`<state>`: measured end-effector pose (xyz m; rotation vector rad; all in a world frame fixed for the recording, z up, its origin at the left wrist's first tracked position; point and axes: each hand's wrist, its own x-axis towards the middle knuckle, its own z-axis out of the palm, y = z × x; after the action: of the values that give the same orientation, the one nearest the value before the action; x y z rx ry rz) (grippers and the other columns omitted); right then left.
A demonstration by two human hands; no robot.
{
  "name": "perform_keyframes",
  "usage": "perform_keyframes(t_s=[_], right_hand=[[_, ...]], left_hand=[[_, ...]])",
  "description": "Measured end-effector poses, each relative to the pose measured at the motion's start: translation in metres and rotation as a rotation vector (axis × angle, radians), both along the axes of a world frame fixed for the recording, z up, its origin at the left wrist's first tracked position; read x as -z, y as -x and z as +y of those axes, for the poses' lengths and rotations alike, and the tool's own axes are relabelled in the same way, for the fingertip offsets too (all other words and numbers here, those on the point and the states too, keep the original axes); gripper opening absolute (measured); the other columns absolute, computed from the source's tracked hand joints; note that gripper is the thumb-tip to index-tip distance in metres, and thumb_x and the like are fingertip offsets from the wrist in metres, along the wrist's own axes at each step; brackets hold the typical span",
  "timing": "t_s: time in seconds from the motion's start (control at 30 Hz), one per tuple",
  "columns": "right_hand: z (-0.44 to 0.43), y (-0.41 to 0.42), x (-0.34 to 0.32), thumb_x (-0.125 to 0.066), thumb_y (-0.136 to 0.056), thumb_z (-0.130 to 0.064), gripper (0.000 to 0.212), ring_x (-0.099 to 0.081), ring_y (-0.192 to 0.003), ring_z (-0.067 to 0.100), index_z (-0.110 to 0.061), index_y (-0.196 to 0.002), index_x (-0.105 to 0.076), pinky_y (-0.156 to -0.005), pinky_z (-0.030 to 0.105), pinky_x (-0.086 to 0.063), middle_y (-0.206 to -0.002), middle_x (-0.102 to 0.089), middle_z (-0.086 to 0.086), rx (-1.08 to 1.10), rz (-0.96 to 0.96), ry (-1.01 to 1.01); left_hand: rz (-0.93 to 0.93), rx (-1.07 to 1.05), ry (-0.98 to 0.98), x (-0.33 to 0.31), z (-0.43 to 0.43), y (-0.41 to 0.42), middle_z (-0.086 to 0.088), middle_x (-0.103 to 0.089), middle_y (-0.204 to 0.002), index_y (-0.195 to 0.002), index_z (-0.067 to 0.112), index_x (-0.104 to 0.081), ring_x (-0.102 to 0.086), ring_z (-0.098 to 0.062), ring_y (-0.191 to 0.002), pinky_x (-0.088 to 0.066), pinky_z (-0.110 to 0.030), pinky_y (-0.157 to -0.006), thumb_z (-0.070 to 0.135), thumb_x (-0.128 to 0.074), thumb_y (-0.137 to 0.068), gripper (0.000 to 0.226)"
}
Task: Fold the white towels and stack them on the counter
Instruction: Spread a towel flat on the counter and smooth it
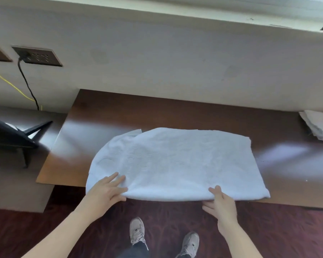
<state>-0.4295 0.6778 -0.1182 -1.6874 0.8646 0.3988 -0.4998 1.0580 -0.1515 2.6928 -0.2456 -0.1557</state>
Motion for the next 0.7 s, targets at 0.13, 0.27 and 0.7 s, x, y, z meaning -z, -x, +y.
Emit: perform_keyframes(t_s=[0.13, 0.27, 0.7], right_hand=[[-0.022, -0.025, -0.017, -0.031, -0.102, -0.055, 0.043, -0.068, -0.055, 0.029, -0.026, -0.107, -0.062, -0.05, 0.034, -0.055, -0.069, -0.071, 0.018, -0.268, 0.039, 0.096], [-0.038, -0.094, -0.02, -0.029, -0.105, -0.044, 0.044, -0.064, -0.068, 0.021, -0.019, -0.111, -0.065, -0.066, 0.031, -0.044, -0.075, -0.068, 0.004, -0.438, -0.272, 0.419], [-0.049, -0.266, 0.01, -0.034, -0.105, -0.044, 0.054, -0.056, -0.088, 0.034, -0.002, -0.097, -0.067, -0.07, 0.037, -0.033, -0.095, -0.068, 0.016, -0.88, -0.286, 0.873]], left_hand=[[0.053, -0.303, 0.206, -0.024, -0.018, -0.033, 0.021, -0.056, -0.128, -0.114, 0.03, -0.073, -0.04, 0.005, -0.128, -0.034, -0.022, -0.106, 0.06, -0.073, -0.077, 0.048], [-0.207, -0.49, 0.244, -0.046, -0.028, -0.111, 0.011, -0.066, -0.091, -0.103, 0.019, -0.073, -0.055, -0.005, -0.093, -0.036, -0.017, -0.088, 0.033, -0.075, -0.085, 0.023], [0.561, -0.377, -0.206, -0.024, -0.013, -0.252, 0.0, -0.069, -0.094, -0.093, 0.019, -0.054, -0.059, -0.018, -0.08, -0.039, -0.029, -0.067, 0.082, -0.044, -0.082, 0.065]])
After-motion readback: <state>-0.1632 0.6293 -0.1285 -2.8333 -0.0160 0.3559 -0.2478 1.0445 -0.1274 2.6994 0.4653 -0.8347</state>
